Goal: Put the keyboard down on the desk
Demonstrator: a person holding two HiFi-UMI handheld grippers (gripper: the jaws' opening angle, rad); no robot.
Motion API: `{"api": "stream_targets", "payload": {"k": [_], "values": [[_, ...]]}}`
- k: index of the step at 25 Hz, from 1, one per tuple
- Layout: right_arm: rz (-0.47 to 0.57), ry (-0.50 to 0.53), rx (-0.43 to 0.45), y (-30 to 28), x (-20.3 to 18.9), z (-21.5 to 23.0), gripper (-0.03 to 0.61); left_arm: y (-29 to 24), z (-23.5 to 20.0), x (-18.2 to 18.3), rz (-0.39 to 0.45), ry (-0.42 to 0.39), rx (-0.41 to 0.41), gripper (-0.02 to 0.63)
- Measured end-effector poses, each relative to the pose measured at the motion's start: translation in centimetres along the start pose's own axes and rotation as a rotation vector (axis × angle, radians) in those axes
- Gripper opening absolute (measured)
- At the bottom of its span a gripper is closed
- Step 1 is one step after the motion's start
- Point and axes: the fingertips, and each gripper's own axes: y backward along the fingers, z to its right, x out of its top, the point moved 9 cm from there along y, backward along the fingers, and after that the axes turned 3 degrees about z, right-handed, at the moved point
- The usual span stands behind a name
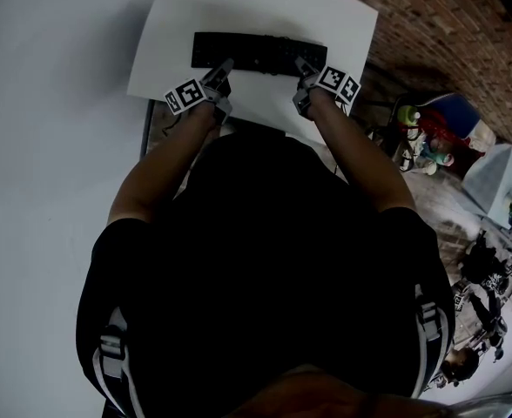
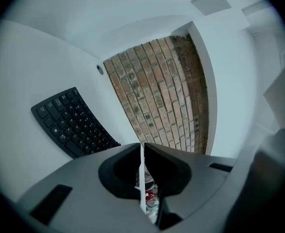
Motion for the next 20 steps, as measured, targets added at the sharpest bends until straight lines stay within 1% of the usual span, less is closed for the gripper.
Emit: {"api": "stream_targets", "payload": {"k": [4,6,10,20], "values": [[0.025,0.014,0.015,0.8,0.4,-0.4,0.041,0.0,0.9,0.6,-0.023,-0.075,-0.004,0.037],[0.034,0.044,0.012,1.1,0.4,-0.6,0.041,0.3,1.3,0.7,-0.03,-0.106,-0.013,0.034],[0.058,0.1,0.012,1.5,0.1,-1.2,0.038,0.5,1.6,0.7,-0.028,-0.11,-0.039,0.026],[0.121,0.251,0.043,2.9,0.2,-3.2,0.037,0.8,3.8,0.7,-0.055,-0.238,-0.068,0.023]]}}
